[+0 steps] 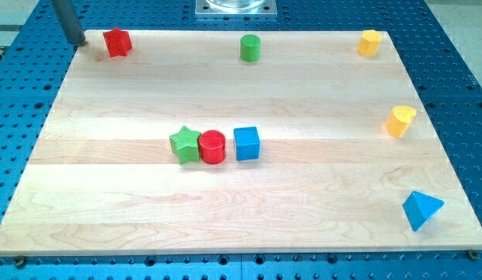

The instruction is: Push the red star towards green star

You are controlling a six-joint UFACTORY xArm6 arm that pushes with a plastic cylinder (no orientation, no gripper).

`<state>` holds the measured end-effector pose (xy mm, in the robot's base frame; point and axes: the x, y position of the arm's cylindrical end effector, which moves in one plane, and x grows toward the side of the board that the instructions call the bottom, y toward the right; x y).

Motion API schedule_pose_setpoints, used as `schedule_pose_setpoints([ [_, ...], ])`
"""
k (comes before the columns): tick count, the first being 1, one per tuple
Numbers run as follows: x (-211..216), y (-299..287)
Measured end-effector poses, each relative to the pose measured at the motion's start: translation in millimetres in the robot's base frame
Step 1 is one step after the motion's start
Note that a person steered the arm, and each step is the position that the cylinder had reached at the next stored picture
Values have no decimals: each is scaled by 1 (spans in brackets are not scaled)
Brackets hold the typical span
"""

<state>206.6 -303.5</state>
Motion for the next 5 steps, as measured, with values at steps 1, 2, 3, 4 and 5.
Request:
schedule_pose_setpoints([
  [1,-3,24],
  [2,-6,73],
  [3,-6,74],
  [4,5,75],
  [5,53,75],
])
